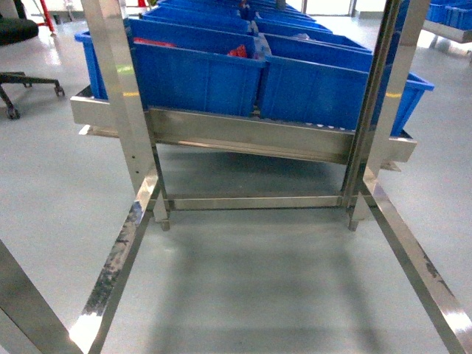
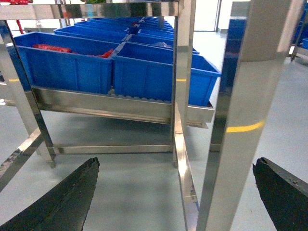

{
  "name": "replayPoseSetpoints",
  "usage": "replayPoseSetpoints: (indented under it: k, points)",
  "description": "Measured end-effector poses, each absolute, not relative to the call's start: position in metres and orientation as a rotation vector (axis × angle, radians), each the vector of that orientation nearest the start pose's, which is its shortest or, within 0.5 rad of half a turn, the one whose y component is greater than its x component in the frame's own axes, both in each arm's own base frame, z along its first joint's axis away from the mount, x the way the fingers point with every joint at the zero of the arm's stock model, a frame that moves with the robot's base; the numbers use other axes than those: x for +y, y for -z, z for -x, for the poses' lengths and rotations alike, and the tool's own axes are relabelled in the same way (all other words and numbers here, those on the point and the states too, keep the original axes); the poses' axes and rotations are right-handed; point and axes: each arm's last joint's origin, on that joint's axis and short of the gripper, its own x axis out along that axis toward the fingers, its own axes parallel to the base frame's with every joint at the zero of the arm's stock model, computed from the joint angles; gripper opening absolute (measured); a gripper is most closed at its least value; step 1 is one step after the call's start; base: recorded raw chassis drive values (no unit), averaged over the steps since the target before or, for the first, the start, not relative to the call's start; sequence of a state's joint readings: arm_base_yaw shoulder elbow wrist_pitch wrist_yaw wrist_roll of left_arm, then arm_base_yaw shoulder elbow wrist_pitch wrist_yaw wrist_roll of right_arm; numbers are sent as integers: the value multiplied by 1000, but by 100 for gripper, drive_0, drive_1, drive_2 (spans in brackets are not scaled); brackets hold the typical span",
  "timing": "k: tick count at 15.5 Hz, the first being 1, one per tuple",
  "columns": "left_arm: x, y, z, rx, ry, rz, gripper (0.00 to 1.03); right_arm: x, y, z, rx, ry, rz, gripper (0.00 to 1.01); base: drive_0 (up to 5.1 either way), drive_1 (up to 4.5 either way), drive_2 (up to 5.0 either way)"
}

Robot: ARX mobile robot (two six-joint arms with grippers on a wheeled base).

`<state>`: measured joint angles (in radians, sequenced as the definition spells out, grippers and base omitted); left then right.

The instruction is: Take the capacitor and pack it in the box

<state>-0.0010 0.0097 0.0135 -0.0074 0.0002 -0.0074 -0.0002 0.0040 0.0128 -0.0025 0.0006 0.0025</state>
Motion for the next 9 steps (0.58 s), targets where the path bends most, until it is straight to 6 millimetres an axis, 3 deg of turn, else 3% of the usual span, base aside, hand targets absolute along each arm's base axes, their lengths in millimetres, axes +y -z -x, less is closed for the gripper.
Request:
replayPoseSetpoints:
  k: [9]
  points:
    - [0,-167,-97,5,1,6,44,0,-167,-97,-4,1,-2,98,-489,264,242]
